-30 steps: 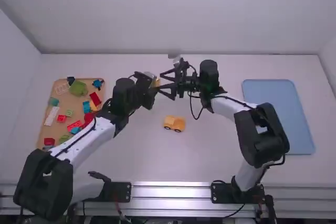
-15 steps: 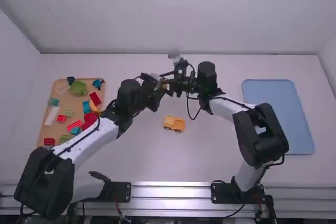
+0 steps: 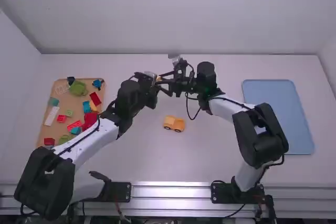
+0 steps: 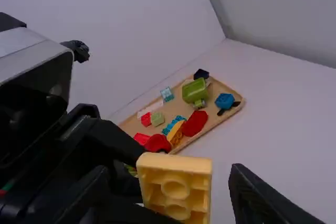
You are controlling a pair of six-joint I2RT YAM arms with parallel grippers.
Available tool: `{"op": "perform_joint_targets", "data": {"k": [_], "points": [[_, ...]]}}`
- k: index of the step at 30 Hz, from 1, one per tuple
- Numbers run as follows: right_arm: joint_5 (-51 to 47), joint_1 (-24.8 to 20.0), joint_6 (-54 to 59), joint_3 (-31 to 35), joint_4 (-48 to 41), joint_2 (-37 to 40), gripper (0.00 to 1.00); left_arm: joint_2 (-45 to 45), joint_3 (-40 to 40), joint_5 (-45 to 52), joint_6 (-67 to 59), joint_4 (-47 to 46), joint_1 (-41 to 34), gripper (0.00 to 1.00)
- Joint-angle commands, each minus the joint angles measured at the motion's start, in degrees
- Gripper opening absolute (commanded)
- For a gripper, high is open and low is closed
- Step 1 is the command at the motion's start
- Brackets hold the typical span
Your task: Assemble lego blocks to make yellow taxi
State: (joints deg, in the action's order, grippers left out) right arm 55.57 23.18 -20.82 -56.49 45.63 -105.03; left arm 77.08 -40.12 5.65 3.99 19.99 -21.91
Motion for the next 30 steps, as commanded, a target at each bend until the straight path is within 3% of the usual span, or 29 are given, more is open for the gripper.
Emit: {"op": "perform_joint_targets", "data": {"k": [1, 6, 12, 18, 23, 27, 30], "points": [[1.38, 0.94, 0.52, 0.33, 0.24, 0.44, 0.62, 0.09, 0.55, 0.31, -0.15, 0.46, -0.07, 0.02], [1.03, 0.87, 0.48, 0.33, 0.04, 0.44, 0.65, 0.09, 0.55, 3.98, -0.79, 0.87, -0.39, 0.02], [1.31, 0.87, 0.52, 0.33, 0.04, 0.44, 0.59, 0.09, 0.55, 3.98, -0.52, 1.46, -0.22, 0.02], [1.22, 0.87, 0.44, 0.33, 0.02, 0.44, 0.41, 0.09, 0.55, 4.00, -0.39, 1.68, -0.61, 0.02], [0.92, 0.87, 0.48, 0.33, 0.07, 0.44, 0.34, 0.09, 0.55, 5.68, -0.39, 1.88, -0.59, 0.05], [0.92, 0.87, 0.39, 0.33, 0.04, 0.44, 0.28, 0.09, 0.55, 5.92, -0.39, 1.92, -0.59, 0.22], [0.94, 0.87, 0.07, 0.33, 0.28, 0.44, 0.28, 0.09, 0.55, 5.95, -0.33, 1.92, -0.59, 0.52]]}}
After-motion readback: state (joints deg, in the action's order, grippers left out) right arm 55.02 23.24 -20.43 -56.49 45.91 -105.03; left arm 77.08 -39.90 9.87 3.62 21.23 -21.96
